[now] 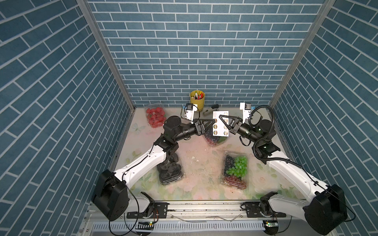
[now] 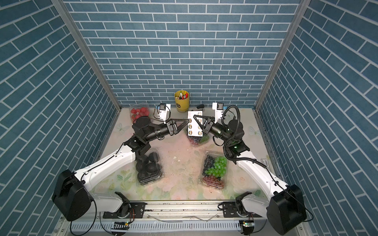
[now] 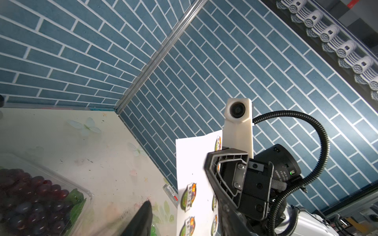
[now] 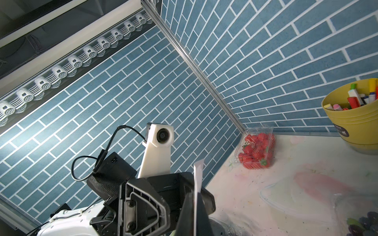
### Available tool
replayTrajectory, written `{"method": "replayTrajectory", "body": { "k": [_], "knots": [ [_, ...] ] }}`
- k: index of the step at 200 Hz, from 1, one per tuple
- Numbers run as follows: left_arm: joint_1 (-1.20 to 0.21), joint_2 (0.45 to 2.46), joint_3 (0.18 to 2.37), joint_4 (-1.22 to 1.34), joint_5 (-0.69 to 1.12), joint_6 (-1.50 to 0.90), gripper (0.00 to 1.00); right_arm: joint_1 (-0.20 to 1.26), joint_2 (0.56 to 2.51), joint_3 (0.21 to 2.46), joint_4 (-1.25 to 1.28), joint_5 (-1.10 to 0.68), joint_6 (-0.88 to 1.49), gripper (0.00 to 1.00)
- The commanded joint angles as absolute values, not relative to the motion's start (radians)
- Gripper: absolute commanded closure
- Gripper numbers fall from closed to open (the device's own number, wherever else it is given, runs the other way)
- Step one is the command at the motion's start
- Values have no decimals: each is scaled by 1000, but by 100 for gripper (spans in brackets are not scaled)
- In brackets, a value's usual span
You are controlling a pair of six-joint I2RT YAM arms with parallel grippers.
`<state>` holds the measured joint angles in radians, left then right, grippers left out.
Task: Label fruit boxes
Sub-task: Adjust the label sticker.
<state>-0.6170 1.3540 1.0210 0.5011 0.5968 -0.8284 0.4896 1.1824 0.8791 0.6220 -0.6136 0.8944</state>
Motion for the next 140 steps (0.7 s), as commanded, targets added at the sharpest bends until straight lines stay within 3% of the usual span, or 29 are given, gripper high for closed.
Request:
{"method": "replayTrajectory", "body": {
  "k": [1,77,113,127,140],
  "knots": [
    [-624,1351,1013,560,628,-827,50,486,1186,890,685,-632,939,100],
    [-624,1387,1042,588,646,-850,54,486,1197,893,713,-674,962,100],
    [-624,1380,1034,620,650,-867,63,483,1198,893,706,-669,957,100],
    [-624,1375,1032,622,647,-866,76,482,1201,894,707,-670,958,100],
    [-624,1375,1032,620,646,-865,77,482,1202,892,707,-669,959,100]
  ]
}}
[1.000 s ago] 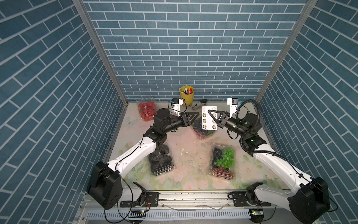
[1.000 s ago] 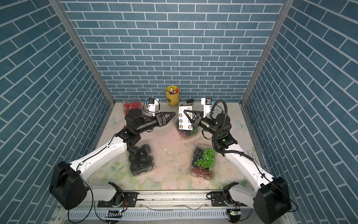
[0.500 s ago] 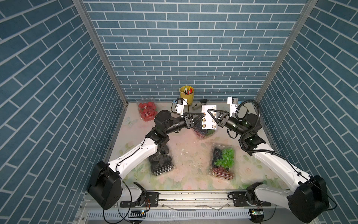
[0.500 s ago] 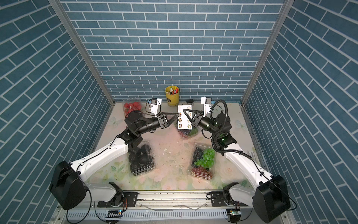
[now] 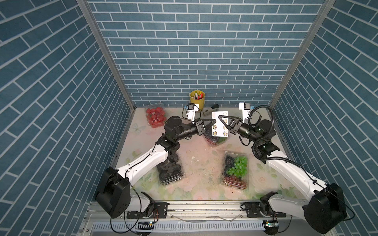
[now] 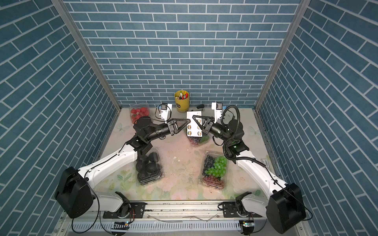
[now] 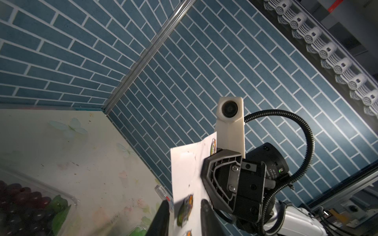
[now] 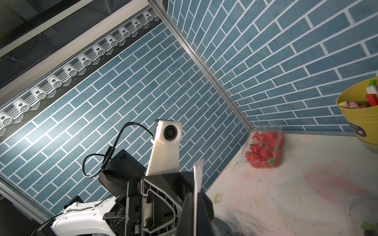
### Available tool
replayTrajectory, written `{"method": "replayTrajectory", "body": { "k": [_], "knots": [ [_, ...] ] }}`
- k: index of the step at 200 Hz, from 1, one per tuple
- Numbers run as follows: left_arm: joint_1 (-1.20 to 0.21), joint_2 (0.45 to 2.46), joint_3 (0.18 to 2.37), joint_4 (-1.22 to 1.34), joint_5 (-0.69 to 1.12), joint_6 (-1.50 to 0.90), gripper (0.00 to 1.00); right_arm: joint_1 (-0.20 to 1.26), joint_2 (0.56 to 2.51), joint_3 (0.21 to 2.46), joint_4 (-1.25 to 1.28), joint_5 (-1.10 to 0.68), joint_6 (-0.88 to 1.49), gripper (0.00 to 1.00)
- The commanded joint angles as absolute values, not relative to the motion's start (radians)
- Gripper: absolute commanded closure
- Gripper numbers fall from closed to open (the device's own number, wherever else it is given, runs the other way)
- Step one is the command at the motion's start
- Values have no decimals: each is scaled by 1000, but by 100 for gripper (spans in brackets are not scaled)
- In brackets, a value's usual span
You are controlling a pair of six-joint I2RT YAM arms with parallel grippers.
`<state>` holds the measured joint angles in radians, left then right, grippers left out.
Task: Label fruit boxes
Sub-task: Adjust the label sticker.
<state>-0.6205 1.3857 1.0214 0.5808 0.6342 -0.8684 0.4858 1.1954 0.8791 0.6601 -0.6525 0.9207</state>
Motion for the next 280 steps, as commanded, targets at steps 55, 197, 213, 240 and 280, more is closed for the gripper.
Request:
{"method": "replayTrajectory", "body": {
  "k": [55,197,213,240,280],
  "knots": [
    [-624,1389,1035,657,657,-888,100,482,1207,888,711,-687,958,100],
    [-625,1381,1045,666,653,-892,100,476,1176,833,667,-819,918,84],
    [-623,1379,1045,660,652,-889,100,473,1161,825,646,-808,901,86],
    [-623,1384,1046,664,655,-892,100,471,1145,824,618,-795,885,89],
    [-623,1387,1046,666,662,-897,100,468,1143,825,618,-786,884,92]
  ]
}}
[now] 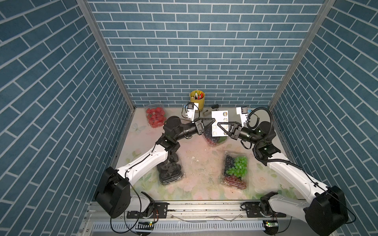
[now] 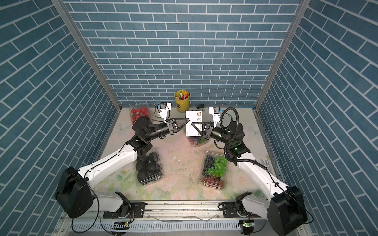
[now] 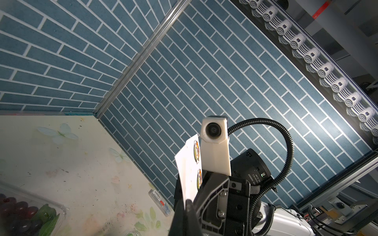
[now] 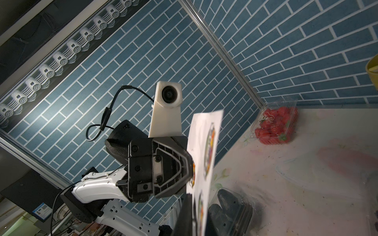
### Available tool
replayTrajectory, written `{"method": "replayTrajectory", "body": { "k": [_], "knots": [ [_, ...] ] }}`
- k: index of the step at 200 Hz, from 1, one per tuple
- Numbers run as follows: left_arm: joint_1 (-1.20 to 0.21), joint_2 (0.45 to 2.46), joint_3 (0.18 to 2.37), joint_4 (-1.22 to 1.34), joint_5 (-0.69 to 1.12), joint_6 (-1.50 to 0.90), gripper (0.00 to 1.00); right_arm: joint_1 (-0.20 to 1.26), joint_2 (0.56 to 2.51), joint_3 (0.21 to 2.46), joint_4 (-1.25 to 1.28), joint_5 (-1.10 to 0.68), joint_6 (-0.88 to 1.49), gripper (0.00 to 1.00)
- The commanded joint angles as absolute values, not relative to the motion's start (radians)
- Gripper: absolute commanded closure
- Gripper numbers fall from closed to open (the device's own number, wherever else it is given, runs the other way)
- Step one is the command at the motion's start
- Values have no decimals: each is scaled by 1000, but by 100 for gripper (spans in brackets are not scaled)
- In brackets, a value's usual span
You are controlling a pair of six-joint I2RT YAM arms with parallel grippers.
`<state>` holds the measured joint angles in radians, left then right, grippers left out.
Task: Label fruit boxes
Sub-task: Adjust the label sticker.
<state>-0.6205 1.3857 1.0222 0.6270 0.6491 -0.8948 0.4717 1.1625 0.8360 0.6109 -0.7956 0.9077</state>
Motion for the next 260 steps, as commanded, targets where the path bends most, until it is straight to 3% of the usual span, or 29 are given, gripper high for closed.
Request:
{"method": "replayTrajectory", "body": {
  "k": [1,20,53,78,85,101,113,140,170,187,218,233,260],
  "knots": [
    [-623,1387,1046,667,662,-897,100,468,1143,825,618,-786,884,92],
    [-625,1392,1048,671,672,-899,100,467,1146,831,622,-784,885,86],
    [-624,1396,1046,674,686,-900,100,467,1153,846,622,-782,885,86],
    [-624,1397,1046,672,689,-900,100,468,1164,856,626,-786,890,91],
    [-624,1397,1047,672,690,-900,100,468,1165,856,626,-784,890,100],
    [-624,1399,1046,679,693,-904,100,468,1169,856,630,-787,893,100],
    [-624,1401,1045,693,692,-912,83,467,1170,852,641,-794,896,100],
    [-623,1411,1052,724,692,-931,80,467,1175,845,660,-813,908,100],
    [-623,1439,1057,771,704,-971,86,467,1174,846,660,-813,911,100],
    [-623,1449,1060,778,709,-978,95,468,1173,848,661,-815,911,100],
    [-623,1449,1062,796,717,-994,99,467,1175,850,659,-821,906,100],
    [-622,1438,1065,782,718,-982,88,466,1174,848,649,-818,899,100],
    [-616,1405,1060,730,701,-946,82,462,1163,844,635,-807,888,100]
  ]
}}
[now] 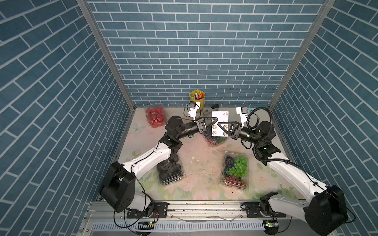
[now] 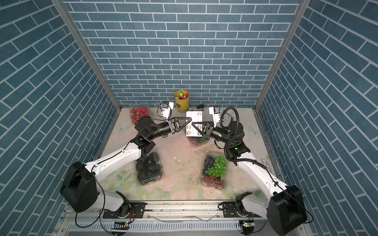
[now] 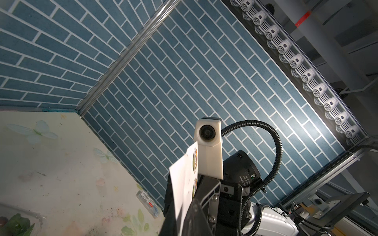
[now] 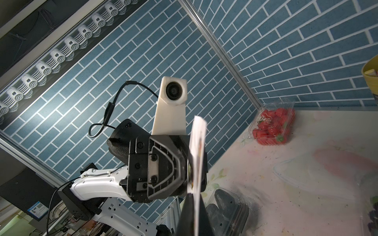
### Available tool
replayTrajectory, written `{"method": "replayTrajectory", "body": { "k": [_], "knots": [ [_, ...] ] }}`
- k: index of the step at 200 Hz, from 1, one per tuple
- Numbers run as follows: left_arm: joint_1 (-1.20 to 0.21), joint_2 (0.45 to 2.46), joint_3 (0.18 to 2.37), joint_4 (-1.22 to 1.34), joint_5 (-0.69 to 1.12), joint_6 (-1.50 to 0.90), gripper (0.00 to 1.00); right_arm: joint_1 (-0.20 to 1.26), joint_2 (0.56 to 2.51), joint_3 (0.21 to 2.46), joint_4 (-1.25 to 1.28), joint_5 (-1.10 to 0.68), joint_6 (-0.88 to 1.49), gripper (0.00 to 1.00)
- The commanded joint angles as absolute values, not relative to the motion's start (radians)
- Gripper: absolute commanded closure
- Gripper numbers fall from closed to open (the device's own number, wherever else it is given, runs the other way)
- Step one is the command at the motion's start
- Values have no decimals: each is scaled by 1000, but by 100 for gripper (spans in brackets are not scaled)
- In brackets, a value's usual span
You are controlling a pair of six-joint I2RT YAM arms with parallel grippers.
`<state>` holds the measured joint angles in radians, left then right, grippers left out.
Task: Label fruit boxes
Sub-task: Adjust the label sticker.
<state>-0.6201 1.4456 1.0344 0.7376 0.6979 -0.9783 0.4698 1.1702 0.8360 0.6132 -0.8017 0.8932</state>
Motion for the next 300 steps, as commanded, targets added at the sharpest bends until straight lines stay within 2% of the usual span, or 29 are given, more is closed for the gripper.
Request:
{"method": "replayTrajectory", "body": {
  "k": [1,33,55,68,98,107,199,209,232,289,300],
  "knots": [
    [-615,1403,1059,729,700,-946,82,463,1163,845,635,-806,888,100],
    [-611,1394,1055,716,700,-938,84,462,1157,845,634,-803,888,100],
    [-611,1405,1052,727,702,-947,90,461,1157,847,636,-802,890,100],
    [-611,1407,1052,731,706,-952,97,460,1157,847,636,-801,890,100],
    [-612,1415,1060,720,707,-952,97,461,1157,848,643,-808,892,100],
    [-612,1418,1060,718,707,-954,100,461,1157,847,647,-809,894,100],
    [-620,1473,1075,781,732,-1020,100,462,1175,841,750,-861,940,100],
    [-620,1470,1074,781,730,-1017,90,461,1171,838,747,-856,938,100],
    [-612,1458,1061,786,726,-1017,86,460,1158,834,723,-840,923,100],
    [-603,1430,1034,792,709,-1017,86,454,1148,827,706,-824,913,100],
    [-603,1434,1034,800,713,-1025,93,455,1149,827,713,-826,914,100]
  ]
}}
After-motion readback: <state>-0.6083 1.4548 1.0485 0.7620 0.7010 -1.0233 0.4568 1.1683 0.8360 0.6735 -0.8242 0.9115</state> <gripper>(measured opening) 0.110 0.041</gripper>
